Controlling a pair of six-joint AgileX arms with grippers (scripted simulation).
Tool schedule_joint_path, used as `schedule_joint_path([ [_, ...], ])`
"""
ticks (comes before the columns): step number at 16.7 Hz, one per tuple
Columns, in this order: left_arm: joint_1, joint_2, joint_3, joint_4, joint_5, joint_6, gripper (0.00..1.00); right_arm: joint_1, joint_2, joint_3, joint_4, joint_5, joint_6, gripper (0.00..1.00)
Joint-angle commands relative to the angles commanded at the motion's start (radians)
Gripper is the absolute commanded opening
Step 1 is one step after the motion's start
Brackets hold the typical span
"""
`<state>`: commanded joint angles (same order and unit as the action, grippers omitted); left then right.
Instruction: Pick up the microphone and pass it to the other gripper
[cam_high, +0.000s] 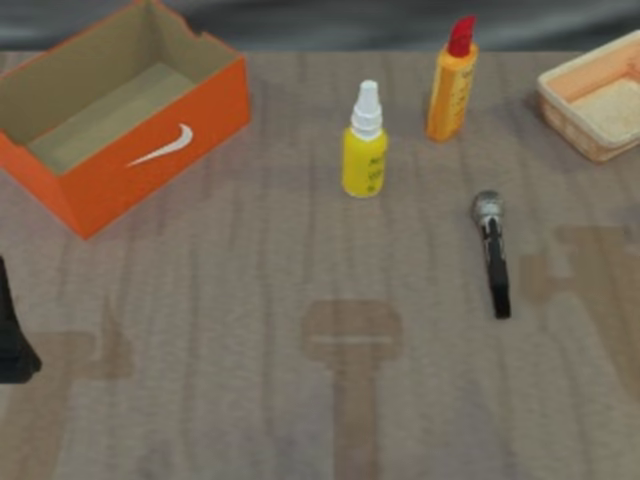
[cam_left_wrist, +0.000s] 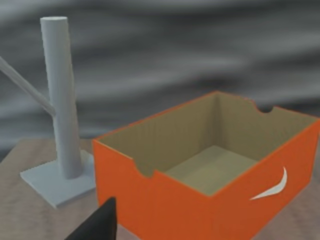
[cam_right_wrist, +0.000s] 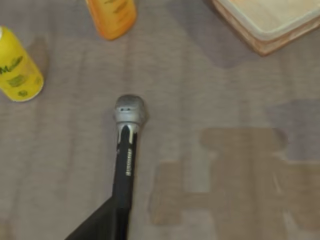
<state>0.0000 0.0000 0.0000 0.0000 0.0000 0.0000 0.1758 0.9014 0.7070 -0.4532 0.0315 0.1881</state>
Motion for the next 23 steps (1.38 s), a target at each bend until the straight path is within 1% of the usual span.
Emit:
schedule_joint_path([
  [6,0.000,0.000,0.000,0.000,0.000,0.000,1.00,0.113,0.651,0.441,-0.304,0.020,0.120,1.00],
  [9,0.000,0.000,0.000,0.000,0.000,0.000,1.00,0.160,0.890,0.632,-0.423,0.027,0.171,1.00],
  [12,0.000,0.000,0.000,0.000,0.000,0.000,1.00,0.197,1.069,0.785,-0.510,0.033,0.211,1.00],
  [16,0.000,0.000,0.000,0.000,0.000,0.000,1.00,0.222,1.195,0.895,-0.566,0.037,0.238,1.00],
  [23,0.000,0.000,0.000,0.000,0.000,0.000,1.00,0.219,1.210,0.890,-0.551,0.037,0.237,1.00],
])
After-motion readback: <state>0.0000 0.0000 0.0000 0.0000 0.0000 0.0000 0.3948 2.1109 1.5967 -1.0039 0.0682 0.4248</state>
